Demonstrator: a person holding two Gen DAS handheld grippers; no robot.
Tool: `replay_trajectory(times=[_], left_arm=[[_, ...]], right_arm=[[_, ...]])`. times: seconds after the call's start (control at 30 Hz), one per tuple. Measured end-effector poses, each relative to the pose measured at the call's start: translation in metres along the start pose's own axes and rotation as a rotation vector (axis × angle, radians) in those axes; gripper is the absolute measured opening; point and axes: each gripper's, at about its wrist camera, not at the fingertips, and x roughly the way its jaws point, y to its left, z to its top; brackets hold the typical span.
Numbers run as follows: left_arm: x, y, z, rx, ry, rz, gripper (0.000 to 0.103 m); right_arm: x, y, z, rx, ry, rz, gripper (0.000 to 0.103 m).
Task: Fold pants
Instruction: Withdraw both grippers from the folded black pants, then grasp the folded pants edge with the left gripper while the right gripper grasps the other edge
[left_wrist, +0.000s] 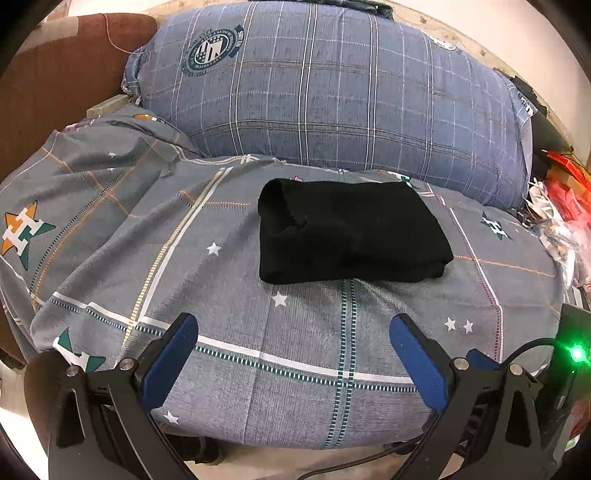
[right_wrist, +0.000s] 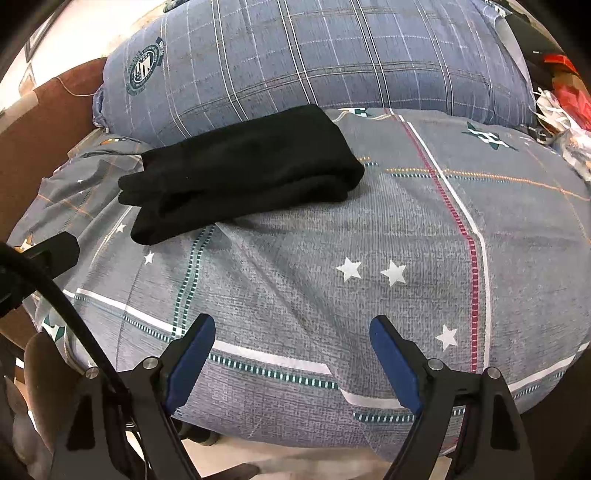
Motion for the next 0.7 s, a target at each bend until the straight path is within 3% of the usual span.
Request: replay_trajectory(times=[0.1,0.2,0.33,0.4,0.5,0.63,0.7], left_arm=[[0.007,0.01,0.01,-0.009,0.008,-0.02,0.103],[0.021,0.037,0.031,-0.101,0.026,-0.057,0.103],[0.061,0.075,0.06,-0.278,0.133,-0.201,0.103],[0.082,0.083,0.068,-0.322,0.166,-0.233,0.103],[0.113,0.082,0.077,-0.315,0.205,-0.242,0.103],[0.145,0.066,0.089,-0.288,0.28,-0.368,0.103],[0.164,0.052,0.094,-0.229,0.31,-0.39,0.103]], right_arm=[[-0.008,-0.007,0.006,0.014,-0.027,0.03,0.089],[-0.026,-0.019,0.025,0.023,-0.098,0.051,0.089],[-0.028,-0.039,0.075,0.027,-0.138,0.076,0.093],[-0.016,-0.051,0.106,0.052,-0.122,0.109,0.093],[0.014,-0.061,0.145,0.056,-0.092,0.154,0.093],[0.064,-0.063,0.182,0.067,-0.009,0.217,0.093],[0.09,-0.066,0.196,0.104,0.04,0.258,0.093]])
